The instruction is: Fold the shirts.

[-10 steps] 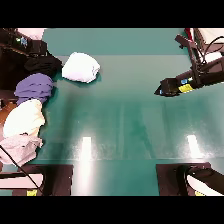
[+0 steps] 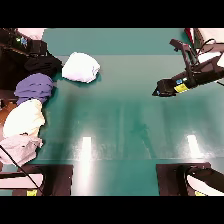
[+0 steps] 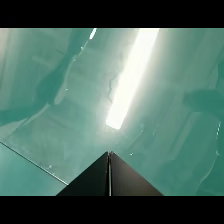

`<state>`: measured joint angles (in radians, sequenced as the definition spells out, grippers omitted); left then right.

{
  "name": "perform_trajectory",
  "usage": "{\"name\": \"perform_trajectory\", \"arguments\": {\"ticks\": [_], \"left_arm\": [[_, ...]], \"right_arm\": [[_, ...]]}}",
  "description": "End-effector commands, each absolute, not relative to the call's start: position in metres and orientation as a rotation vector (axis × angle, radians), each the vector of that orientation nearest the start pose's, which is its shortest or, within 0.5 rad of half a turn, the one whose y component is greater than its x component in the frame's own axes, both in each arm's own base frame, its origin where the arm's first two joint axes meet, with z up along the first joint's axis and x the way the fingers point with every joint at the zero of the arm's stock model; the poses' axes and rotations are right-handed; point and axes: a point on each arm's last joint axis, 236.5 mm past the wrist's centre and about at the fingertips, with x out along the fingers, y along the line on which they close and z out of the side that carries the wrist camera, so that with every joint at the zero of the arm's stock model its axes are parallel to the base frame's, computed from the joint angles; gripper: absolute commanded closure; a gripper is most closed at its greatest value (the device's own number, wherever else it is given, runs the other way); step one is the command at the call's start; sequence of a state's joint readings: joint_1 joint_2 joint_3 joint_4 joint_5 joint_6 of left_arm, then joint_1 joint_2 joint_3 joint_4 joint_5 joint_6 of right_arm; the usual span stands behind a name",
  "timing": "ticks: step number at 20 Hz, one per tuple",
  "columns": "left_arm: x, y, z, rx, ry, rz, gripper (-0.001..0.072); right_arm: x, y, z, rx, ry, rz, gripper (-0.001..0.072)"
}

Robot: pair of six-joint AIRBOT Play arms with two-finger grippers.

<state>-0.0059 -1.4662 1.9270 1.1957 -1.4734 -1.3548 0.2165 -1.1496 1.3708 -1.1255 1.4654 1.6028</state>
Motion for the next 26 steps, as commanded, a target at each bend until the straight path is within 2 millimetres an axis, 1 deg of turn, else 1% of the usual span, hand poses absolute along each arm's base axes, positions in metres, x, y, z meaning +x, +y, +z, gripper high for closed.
{"name": "perform_trajectory", "arguments": {"ticks": [1, 4, 6, 9, 11, 12, 13, 14, 15, 17, 18, 19, 23, 25, 26], "left_arm": [[0.453, -0.089, 0.203, -0.023, 0.958, -0.432, 0.0684], [0.453, -0.089, 0.203, -0.023, 0.958, -0.432, 0.0684], [0.453, -0.089, 0.203, -0.03, 0.959, -0.431, 0.0684], [0.453, -0.089, 0.203, -0.031, 0.955, -0.43, 0.0684], [0.465, -0.089, 0.206, -0.04, 0.915, -0.421, 0.0669], [0.471, -0.089, 0.202, -0.045, 0.91, -0.414, 0.0403], [0.478, -0.089, 0.194, -0.062, 0.919, -0.406, 0.022], [0.483, -0.089, 0.183, -0.086, 0.943, -0.397, 0.0221], [0.49, -0.089, 0.165, -0.104, 0.981, -0.393, 0.0221], [0.503, -0.095, 0.126, -0.146, 1.057, -0.408, 0.0219], [0.508, -0.099, 0.105, -0.169, 1.095, -0.417, 0.0218], [0.515, -0.101, 0.082, -0.194, 1.132, -0.415, 0.0146], [0.543, -0.112, 0.003, -0.304, 1.206, -0.41, 0.0139], [0.553, -0.114, -0.025, -0.341, 1.213, -0.399, 0.0139], [0.558, -0.115, -0.034, -0.348, 1.209, -0.393, 0.0139]], "right_arm": [[0.32, 0.175, 0.117, 0.215, 1.313, 0.514, 0.0691], [0.326, 0.176, 0.098, 0.22, 1.366, 0.503, 0.0691], [0.336, 0.179, 0.083, 0.238, 1.385, 0.492, 0.069], [0.328, 0.194, 0.07, 0.295, 1.478, 0.545, 0.0691], [0.321, 0.195, 0.068, 0.295, 1.511, 0.556, 0.0691], [0.316, 0.199, 0.073, 0.293, 1.513, 0.599, 0.0691], [0.312, 0.204, 0.08, 0.276, 1.493, 0.659, 0.0691], [0.308, 0.207, 0.088, 0.261, 1.469, 0.702, 0.0691], [0.302, 0.206, 0.093, 0.245, 1.47, 0.716, 0.0691], [0.288, 0.203, 0.103, 0.226, 1.479, 0.735, 0.0691], [0.288, 0.202, 0.11, 0.223, 1.455, 0.736, 0.0691], [0.288, 0.202, 0.117, 0.221, 1.423, 0.738, 0.0691], [0.305, 0.205, 0.154, 0.238, 1.213, 0.719, 0.0691], [0.311, 0.205, 0.172, 0.248, 1.119, 0.711, 0.0691], [0.313, 0.205, 0.178, 0.251, 1.089, 0.708, 0.0691]]}}
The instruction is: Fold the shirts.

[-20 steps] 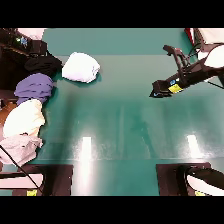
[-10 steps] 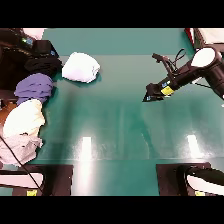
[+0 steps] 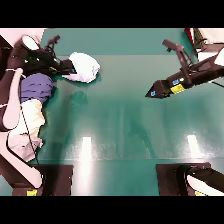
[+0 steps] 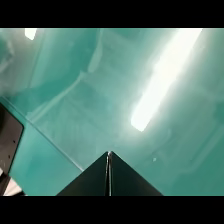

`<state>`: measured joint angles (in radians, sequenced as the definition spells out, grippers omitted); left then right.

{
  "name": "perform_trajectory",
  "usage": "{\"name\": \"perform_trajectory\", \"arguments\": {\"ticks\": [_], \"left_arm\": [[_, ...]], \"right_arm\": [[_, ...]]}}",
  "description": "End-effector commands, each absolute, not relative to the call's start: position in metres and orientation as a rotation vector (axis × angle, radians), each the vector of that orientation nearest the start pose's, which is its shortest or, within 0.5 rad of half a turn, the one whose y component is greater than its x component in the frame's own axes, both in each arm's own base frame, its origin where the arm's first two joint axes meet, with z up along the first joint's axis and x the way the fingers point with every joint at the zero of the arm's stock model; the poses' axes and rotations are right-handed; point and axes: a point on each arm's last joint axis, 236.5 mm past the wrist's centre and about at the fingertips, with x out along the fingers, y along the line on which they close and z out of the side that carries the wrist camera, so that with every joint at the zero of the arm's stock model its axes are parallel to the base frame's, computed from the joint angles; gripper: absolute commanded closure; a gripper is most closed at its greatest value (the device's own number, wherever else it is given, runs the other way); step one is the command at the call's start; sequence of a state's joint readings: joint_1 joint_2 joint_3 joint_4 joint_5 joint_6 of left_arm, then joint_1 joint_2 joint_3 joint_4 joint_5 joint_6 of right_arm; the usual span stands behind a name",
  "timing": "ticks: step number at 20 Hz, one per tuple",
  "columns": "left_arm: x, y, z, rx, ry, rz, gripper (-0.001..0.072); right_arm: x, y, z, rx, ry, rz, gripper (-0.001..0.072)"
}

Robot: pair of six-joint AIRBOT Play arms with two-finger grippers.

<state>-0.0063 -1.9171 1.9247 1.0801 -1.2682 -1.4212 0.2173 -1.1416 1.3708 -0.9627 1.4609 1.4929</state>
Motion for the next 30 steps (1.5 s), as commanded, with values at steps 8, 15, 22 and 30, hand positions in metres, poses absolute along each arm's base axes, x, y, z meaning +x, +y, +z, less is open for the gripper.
{"name": "perform_trajectory", "arguments": {"ticks": [8, 15, 22, 30], "left_arm": [[0.576, -0.138, -0.04, -0.311, 1.138, -0.406, 0.0684], [0.516, -0.188, 0.188, -0.083, 0.78, -0.833, 0.0685], [0.344, -0.252, 0.331, 0.089, 0.557, -1.215, 0.0685], [0.348, -0.283, 0.128, 0.118, 1.05, -1.161, 0.0329]], "right_arm": [[0.319, 0.205, 0.19, 0.259, 1.025, 0.699, 0.0691], [0.336, 0.177, 0.2, 0.301, 0.966, 0.621, 0.0691], [0.346, 0.127, 0.259, 0.346, 0.716, 0.488, 0.0691], [0.326, 0.122, 0.282, 0.329, 0.652, 0.486, 0.0691]]}}
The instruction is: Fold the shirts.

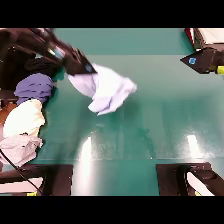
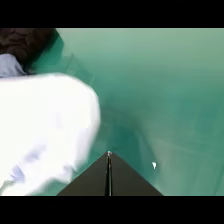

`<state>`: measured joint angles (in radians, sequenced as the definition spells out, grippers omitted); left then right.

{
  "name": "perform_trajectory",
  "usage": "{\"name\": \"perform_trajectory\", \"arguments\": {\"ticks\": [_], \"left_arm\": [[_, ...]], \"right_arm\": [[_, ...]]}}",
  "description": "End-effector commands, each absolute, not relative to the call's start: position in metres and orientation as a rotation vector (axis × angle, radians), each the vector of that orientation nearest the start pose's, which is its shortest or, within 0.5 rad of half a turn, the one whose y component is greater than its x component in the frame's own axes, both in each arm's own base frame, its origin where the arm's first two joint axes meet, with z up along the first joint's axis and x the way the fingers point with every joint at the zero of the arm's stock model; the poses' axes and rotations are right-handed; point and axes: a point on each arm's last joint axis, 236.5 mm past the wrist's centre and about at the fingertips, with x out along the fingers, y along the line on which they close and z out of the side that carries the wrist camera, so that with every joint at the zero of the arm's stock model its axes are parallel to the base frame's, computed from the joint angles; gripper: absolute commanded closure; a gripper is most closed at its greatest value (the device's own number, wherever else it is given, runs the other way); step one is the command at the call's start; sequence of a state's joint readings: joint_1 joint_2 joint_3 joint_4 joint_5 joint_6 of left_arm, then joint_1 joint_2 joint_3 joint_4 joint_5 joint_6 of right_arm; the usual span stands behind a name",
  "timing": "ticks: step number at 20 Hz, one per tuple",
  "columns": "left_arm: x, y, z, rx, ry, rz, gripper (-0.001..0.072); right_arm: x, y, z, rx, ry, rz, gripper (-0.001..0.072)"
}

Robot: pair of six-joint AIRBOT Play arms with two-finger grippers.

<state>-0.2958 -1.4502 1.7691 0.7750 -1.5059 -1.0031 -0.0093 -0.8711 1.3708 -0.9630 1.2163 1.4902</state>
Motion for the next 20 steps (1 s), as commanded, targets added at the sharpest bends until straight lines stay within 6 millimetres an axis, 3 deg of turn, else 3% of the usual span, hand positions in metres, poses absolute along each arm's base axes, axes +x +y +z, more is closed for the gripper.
{"name": "perform_trajectory", "arguments": {"ticks": [1, 3, 6, 8, 10, 14, 16, 18, 19, 20], "left_arm": [[0.358, -0.274, 0.108, 0.091, 1.119, -1.089, 0.0145], [0.368, -0.247, 0.097, 0.012, 1.214, -0.973, 0.0141], [0.361, -0.206, 0.098, -0.049, 1.292, -0.917, 0.0142], [0.347, -0.192, 0.075, -0.062, 1.343, -0.867, 0.0142], [0.33, -0.181, 0.035, -0.089, 1.421, -0.812, 0.0141], [0.307, -0.188, -0.028, -0.246, 1.492, -0.745, 0.014], [0.309, -0.2, -0.037, -0.354, 1.466, -0.726, 0.014], [0.314, -0.214, -0.032, -0.414, 1.42, -0.759, 0.0142], [0.314, -0.218, -0.032, -0.419, 1.417, -0.763, 0.022], [0.314, -0.219, -0.033, -0.409, 1.415, -0.763, 0.042]], "right_arm": [[0.325, 0.123, 0.281, 0.328, 0.658, 0.488, 0.0691], [0.321, 0.123, 0.277, 0.322, 0.682, 0.493, 0.0691], [0.321, 0.123, 0.276, 0.321, 0.684, 0.493, 0.0691], [0.321, 0.123, 0.275, 0.317, 0.69, 0.491, 0.0691], [0.32, 0.123, 0.275, 0.317, 0.692, 0.492, 0.0691], [0.32, 0.123, 0.274, 0.317, 0.693, 0.493, 0.0691], [0.32, 0.123, 0.275, 0.317, 0.693, 0.492, 0.0691], [0.32, 0.123, 0.274, 0.317, 0.693, 0.493, 0.0691], [0.32, 0.123, 0.274, 0.316, 0.695, 0.493, 0.0691], [0.318, 0.123, 0.273, 0.314, 0.702, 0.494, 0.0691]]}}
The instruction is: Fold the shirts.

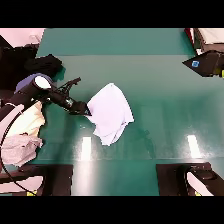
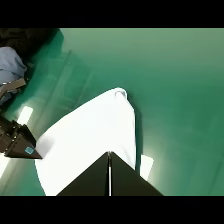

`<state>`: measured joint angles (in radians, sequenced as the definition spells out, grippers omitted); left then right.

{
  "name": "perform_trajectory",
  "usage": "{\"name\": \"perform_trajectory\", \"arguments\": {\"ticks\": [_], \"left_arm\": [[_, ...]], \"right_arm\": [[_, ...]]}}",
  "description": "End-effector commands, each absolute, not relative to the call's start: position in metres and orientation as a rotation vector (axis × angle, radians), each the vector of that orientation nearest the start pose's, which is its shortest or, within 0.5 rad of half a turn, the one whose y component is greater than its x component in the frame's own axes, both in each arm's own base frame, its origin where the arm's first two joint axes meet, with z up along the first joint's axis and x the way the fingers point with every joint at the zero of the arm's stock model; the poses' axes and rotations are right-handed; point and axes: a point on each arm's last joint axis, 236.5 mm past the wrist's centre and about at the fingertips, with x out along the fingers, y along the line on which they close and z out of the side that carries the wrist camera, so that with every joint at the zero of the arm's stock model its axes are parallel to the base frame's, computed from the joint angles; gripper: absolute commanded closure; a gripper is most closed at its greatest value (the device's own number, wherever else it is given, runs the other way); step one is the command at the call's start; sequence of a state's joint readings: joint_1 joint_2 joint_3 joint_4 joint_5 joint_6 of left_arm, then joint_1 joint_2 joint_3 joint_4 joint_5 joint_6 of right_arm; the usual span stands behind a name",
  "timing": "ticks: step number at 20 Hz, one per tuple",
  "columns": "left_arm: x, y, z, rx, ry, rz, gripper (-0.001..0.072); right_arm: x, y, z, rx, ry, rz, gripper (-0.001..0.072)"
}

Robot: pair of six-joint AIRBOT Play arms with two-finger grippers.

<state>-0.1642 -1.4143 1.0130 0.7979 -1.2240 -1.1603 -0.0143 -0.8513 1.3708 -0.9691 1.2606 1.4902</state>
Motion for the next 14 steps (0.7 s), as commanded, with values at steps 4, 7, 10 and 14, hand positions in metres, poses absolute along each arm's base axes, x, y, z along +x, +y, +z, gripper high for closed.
{"name": "perform_trajectory", "arguments": {"ticks": [4, 7, 10, 14], "left_arm": [[0.308, -0.226, -0.014, -0.396, 1.43, -0.83, 0.0685], [0.317, -0.233, 0.051, -0.314, 1.334, -0.943, 0.0685], [0.327, -0.236, 0.11, -0.247, 1.201, -0.995, 0.0685], [0.332, -0.237, 0.129, -0.242, 1.168, -0.994, 0.0685]], "right_arm": [[0.309, 0.126, 0.239, 0.321, 0.822, 0.504, 0.0689], [0.285, 0.136, 0.157, 0.356, 1.061, 0.517, 0.0545], [0.266, 0.158, 0.069, 0.405, 1.201, 0.51, 0.0214], [0.261, 0.198, -0.005, 0.449, 1.196, 0.493, 0.0275]]}}
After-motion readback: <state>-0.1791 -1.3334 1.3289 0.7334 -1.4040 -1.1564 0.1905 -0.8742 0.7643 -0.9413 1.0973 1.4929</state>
